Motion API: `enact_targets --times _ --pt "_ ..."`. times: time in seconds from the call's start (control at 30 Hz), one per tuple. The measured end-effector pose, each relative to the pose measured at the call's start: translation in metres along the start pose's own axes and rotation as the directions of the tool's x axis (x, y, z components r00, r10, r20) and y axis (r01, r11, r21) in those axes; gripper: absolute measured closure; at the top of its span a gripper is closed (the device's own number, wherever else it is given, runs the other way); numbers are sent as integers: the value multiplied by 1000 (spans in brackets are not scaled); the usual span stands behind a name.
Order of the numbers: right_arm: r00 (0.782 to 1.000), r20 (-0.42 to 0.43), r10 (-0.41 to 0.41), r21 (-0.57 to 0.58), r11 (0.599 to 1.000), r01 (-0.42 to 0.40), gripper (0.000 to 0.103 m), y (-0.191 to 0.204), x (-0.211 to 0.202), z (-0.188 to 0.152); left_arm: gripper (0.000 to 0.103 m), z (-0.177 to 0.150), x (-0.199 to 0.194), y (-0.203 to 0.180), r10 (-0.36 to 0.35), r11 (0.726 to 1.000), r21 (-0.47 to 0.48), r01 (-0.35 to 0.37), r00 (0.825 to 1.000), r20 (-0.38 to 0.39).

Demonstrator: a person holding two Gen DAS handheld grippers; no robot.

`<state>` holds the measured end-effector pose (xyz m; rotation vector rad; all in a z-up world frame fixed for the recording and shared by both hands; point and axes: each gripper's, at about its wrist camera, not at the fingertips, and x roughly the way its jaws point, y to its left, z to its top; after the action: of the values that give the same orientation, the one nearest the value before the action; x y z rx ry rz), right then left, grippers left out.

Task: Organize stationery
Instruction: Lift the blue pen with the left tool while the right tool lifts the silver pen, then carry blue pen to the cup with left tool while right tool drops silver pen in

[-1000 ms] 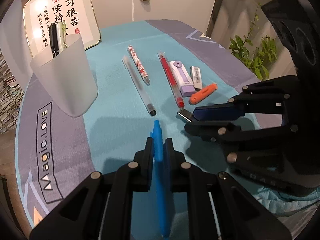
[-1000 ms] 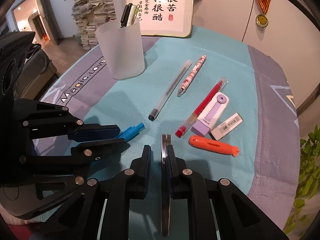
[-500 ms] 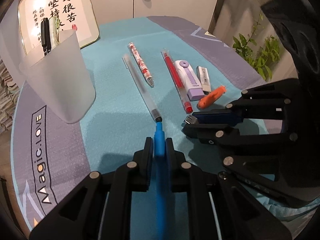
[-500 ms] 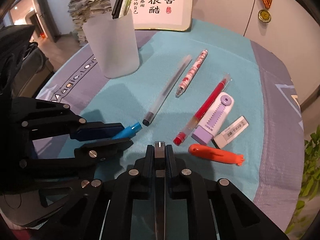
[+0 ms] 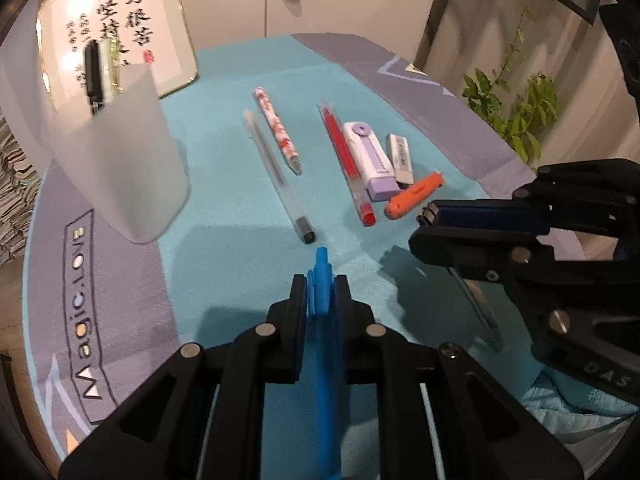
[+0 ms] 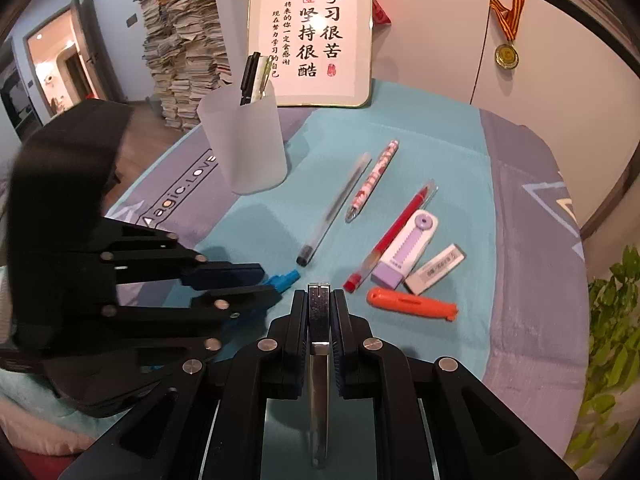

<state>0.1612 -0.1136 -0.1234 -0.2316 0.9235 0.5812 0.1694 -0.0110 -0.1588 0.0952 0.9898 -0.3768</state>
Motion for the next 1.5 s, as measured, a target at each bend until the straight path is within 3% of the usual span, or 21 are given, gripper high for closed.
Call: enact_targets --times 0.2,0.37,0.57,0.67,0.9,1.13,1.5 --pt "1000 30 -2 27 1000 2 91 -5 -9 -3 81 8 10 -4 38 999 23 -38 999 -9" --pt "999 52 -3 40 999 1 91 -8 -15 -5 92 11 10 1 10 1000 -11 -11 1000 -22" --pt "994 108 -7 47 999 2 91 -8 -30 0 92 13 -34 0 26 999 -24 -23 995 94" --pt "989 144 -7 39 999 1 91 -5 -40 4 92 15 -61 1 38 999 -32 -33 985 167" --pt "978 209 -4 27 1000 -2 91 4 -59 12 92 11 -105 12 85 992 -119 -47 938 337" --pt "971 240 1 7 1000 -3 91 14 -68 16 92 11 -118 20 118 980 -196 -35 896 429" --pt "960 278 26 -16 1000 -23 91 28 -77 35 92 -4 -126 38 162 967 -249 -54 885 437"
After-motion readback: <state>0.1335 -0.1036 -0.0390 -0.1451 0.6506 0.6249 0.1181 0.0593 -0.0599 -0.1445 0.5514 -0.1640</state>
